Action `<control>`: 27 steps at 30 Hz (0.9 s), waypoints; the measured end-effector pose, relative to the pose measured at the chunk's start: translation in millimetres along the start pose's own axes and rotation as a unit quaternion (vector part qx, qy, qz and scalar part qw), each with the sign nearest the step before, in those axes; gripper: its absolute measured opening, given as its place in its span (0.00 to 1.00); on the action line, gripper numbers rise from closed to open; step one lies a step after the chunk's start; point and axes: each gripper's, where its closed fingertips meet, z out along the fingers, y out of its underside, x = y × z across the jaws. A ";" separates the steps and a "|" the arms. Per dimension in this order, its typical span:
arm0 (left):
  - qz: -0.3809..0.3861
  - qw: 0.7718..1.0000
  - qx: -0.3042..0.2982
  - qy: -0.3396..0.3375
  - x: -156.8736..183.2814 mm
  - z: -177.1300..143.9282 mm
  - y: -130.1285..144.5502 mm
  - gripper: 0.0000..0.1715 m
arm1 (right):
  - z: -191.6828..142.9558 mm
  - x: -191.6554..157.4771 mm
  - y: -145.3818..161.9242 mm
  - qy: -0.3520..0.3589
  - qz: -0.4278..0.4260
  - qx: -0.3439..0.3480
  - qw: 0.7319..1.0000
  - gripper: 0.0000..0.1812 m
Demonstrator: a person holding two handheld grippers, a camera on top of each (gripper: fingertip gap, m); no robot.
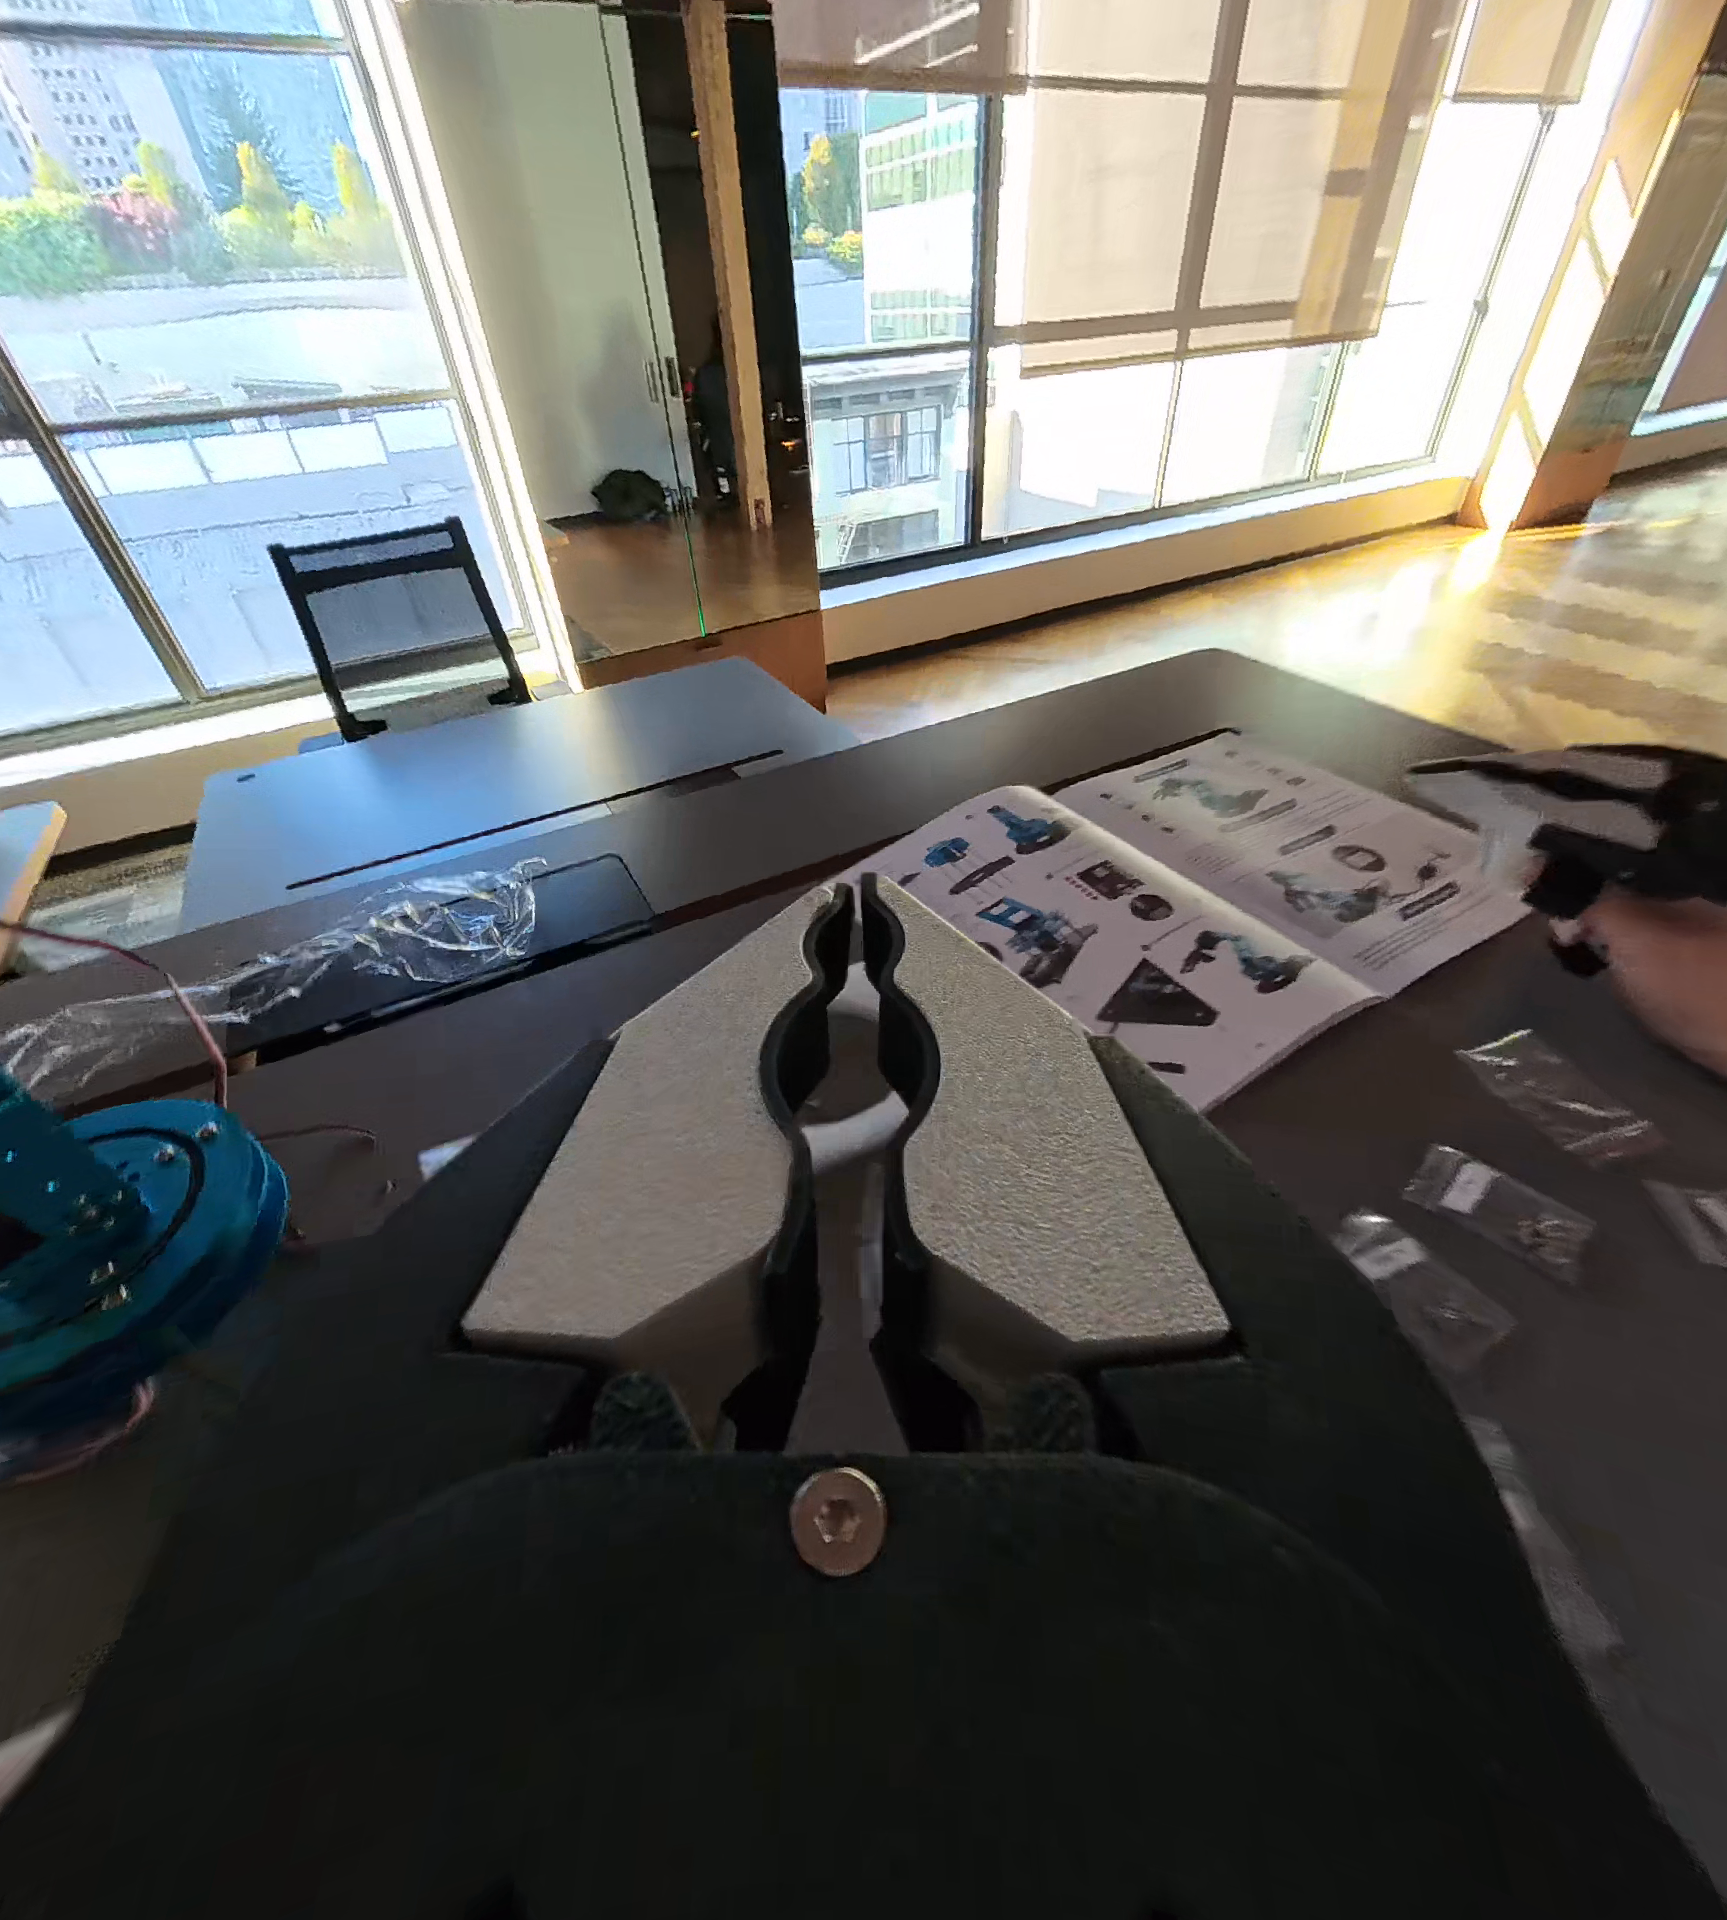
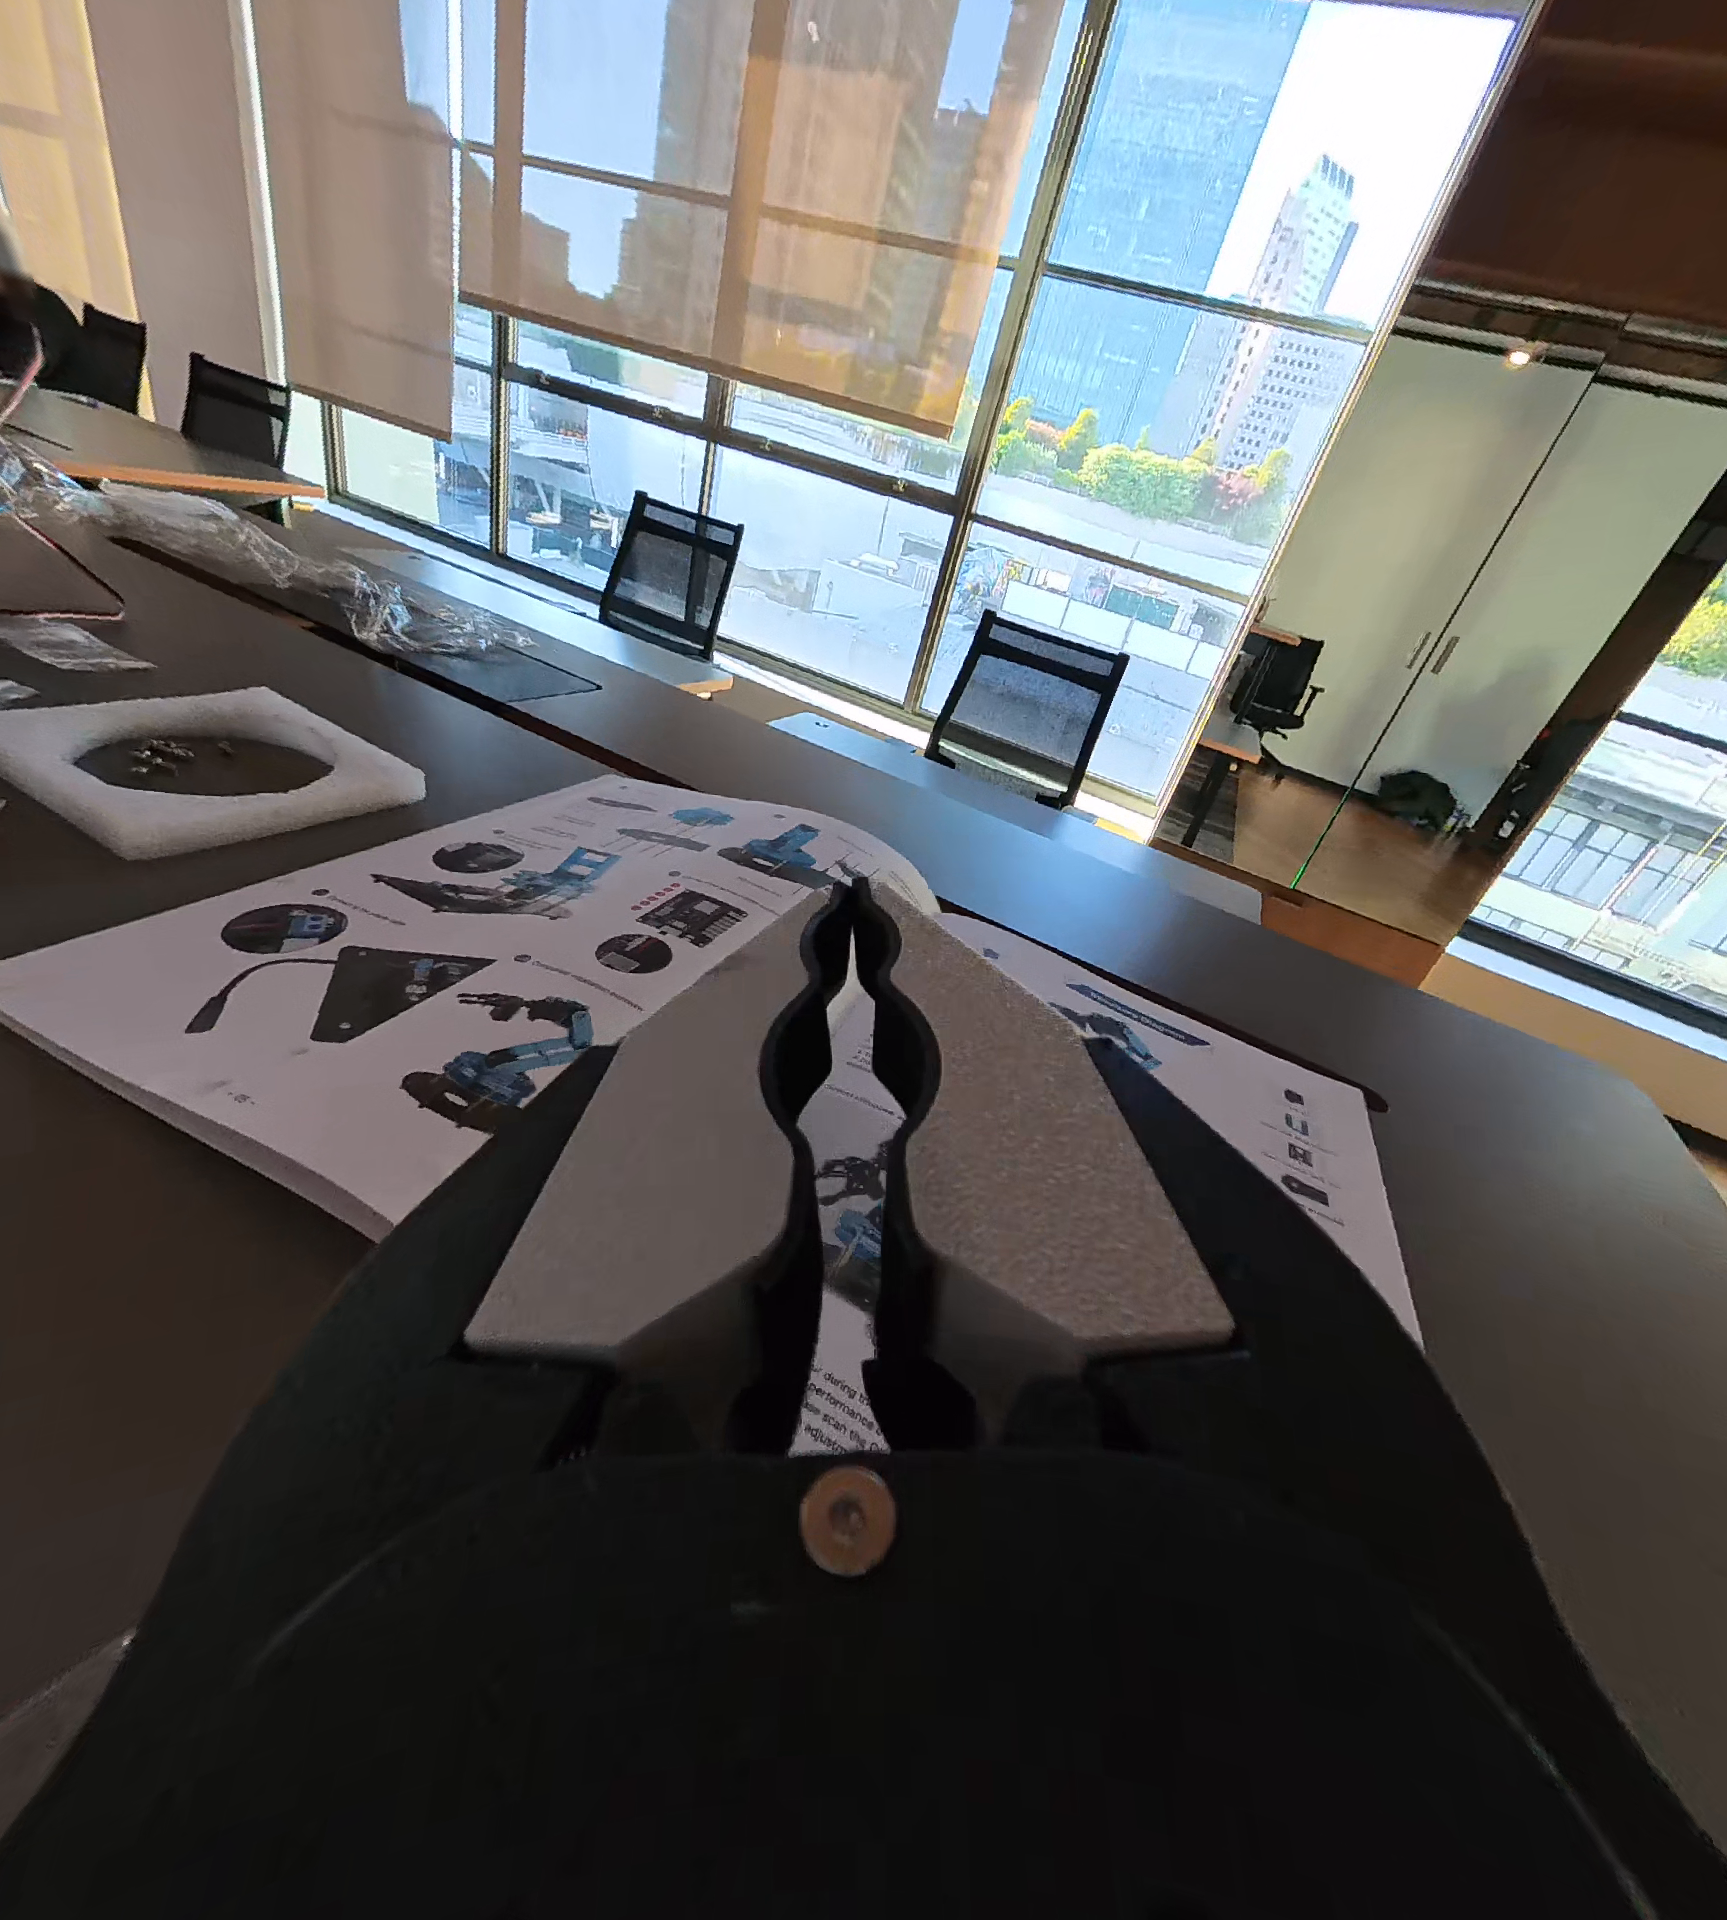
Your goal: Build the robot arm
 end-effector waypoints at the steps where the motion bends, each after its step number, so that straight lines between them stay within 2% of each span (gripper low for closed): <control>1: -0.015 1.000 0.000 -0.002 6.3 -13.6 -2.3 0.00 | 0.2 -2.1 -0.7 -0.001 -0.003 0.000 1.000 0.00; 5: -0.066 0.998 -0.013 -0.018 23.6 -79.6 5.6 0.01 | 2.1 -7.7 -3.7 -0.005 -0.002 0.005 1.000 0.00; 11: -0.087 0.983 -0.035 -0.155 2.5 -201.7 34.8 0.03 | 1.8 -4.8 -2.8 0.000 0.000 0.003 1.000 0.00; 16: -0.130 0.951 -0.063 -0.273 -12.7 -324.0 54.2 0.03 | 6.1 -6.3 3.6 0.001 -0.021 -0.017 1.000 0.00; 20: -0.150 0.914 -0.076 -0.370 -1.3 -426.6 56.4 0.04 | 7.3 -17.2 -2.3 -0.013 -0.040 -0.011 0.999 0.00; 22: -0.159 0.892 -0.072 -0.417 9.2 -476.6 60.4 0.03 | 7.3 -24.5 -13.6 -0.010 -0.063 0.001 0.998 0.00; 24: -0.184 0.872 -0.062 -0.448 18.2 -523.5 68.2 0.06 | 2.0 -40.0 -40.2 -0.007 -0.089 0.012 0.996 0.00; 27: -0.217 0.851 -0.032 -0.477 21.7 -588.0 75.0 0.09 | -12.2 -105.1 -107.1 -0.047 -0.143 0.063 0.987 0.00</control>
